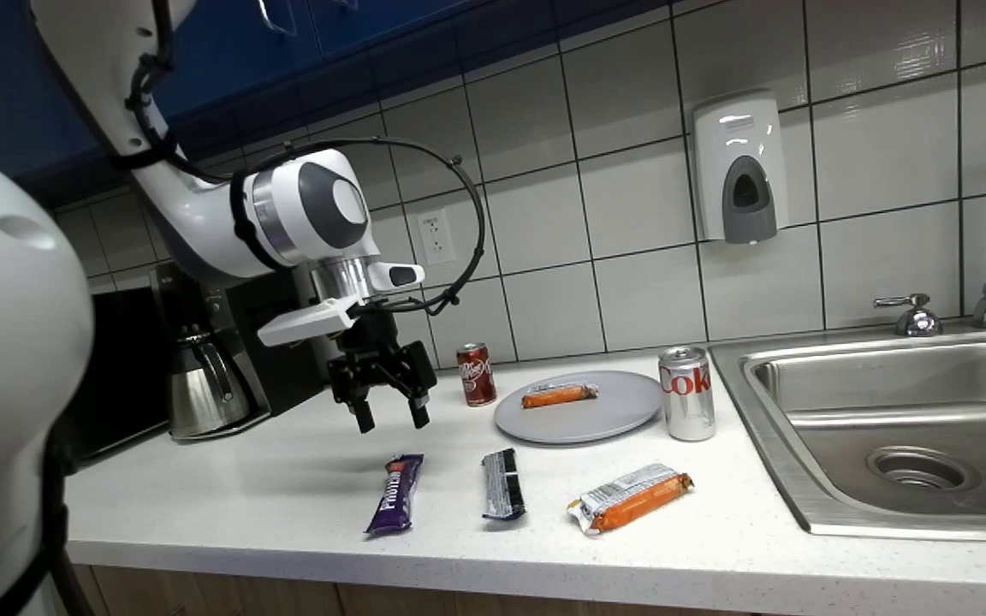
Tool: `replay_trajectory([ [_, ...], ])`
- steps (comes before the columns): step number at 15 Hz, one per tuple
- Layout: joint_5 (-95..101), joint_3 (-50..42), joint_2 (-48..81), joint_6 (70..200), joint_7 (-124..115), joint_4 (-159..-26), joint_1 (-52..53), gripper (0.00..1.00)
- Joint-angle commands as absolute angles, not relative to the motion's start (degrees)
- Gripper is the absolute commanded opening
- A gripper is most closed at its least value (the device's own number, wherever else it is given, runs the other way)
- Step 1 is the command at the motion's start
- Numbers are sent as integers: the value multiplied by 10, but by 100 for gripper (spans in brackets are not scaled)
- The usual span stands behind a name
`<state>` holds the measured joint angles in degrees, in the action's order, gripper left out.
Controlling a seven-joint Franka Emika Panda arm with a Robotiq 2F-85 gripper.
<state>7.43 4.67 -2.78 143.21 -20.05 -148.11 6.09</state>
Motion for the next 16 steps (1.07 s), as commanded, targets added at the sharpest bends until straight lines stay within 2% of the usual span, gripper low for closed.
replay_trajectory([
  [1,78,50,-26,1468,-188,-1503,54,100],
  [16,95,40,15,1491,-196,-1524,57,100],
])
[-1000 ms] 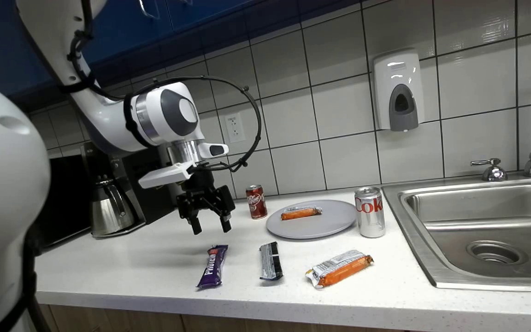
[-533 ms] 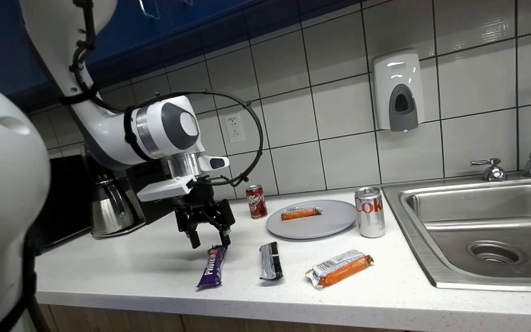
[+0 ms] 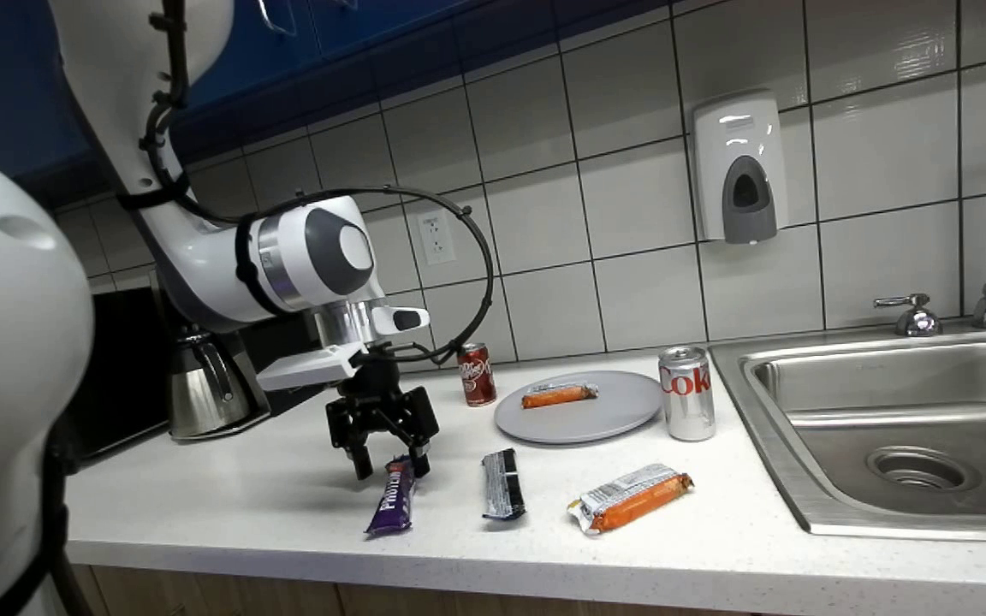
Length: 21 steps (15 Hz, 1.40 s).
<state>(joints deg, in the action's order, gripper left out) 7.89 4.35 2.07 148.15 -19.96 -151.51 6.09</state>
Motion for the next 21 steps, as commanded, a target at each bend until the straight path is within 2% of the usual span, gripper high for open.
replay_trajectory([
  [1,95,39,15,1491,-195,-1525,56,100],
  [2,97,39,15,1491,-195,-1525,56,75],
  [3,100,38,14,1492,-196,-1526,56,74],
  [4,102,37,14,1492,-196,-1526,56,68],
  [12,98,33,13,1492,-191,-1524,55,5],
  [13,96,33,12,1492,-190,-1523,55,0],
  [15,89,34,6,1490,-185,-1522,56,4],
  [21,71,35,-24,1470,-184,-1513,53,4],
])
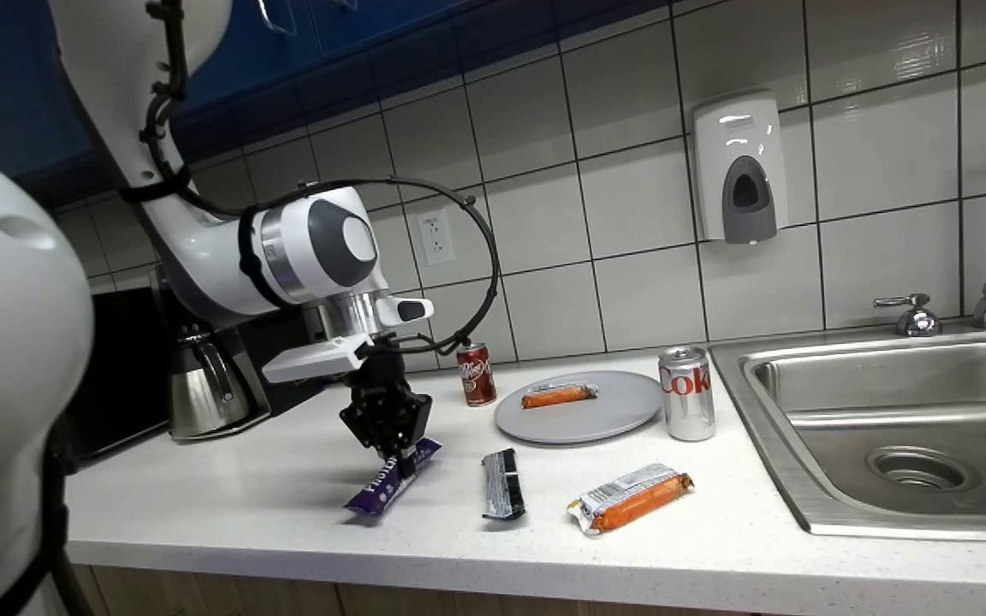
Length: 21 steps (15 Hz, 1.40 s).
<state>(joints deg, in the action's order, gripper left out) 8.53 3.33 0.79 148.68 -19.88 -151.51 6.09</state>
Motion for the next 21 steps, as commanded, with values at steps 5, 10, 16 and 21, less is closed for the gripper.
replay_trajectory([
  [5,57,24,-31,1461,-201,-1482,37,4],
  [10,56,7,-17,1456,-226,-1444,15,4],
  [16,79,-7,10,1450,-295,-1403,-1,4],
  [21,80,-28,54,1449,-359,-1360,-2,4],
])
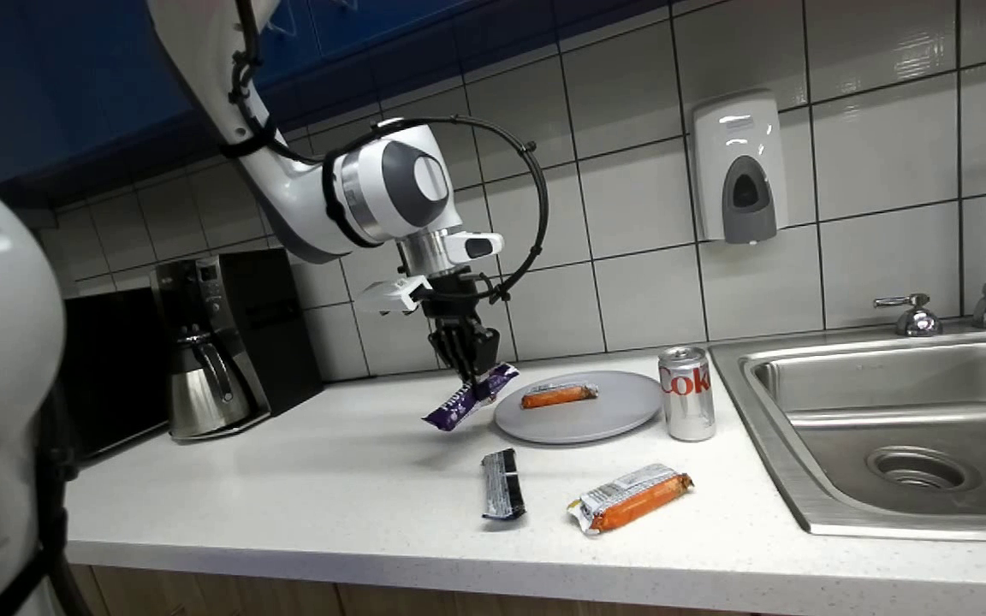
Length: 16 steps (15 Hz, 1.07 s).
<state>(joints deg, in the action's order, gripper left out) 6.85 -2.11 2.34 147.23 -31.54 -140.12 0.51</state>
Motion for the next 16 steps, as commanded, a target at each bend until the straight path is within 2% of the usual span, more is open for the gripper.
replay_trajectory([
  [1,74,-34,64,1448,-367,-1349,-1,4],
  [7,33,-58,126,1434,-386,-1280,1,4],
  [16,-43,-72,124,1387,-385,-1252,-7,4],
])
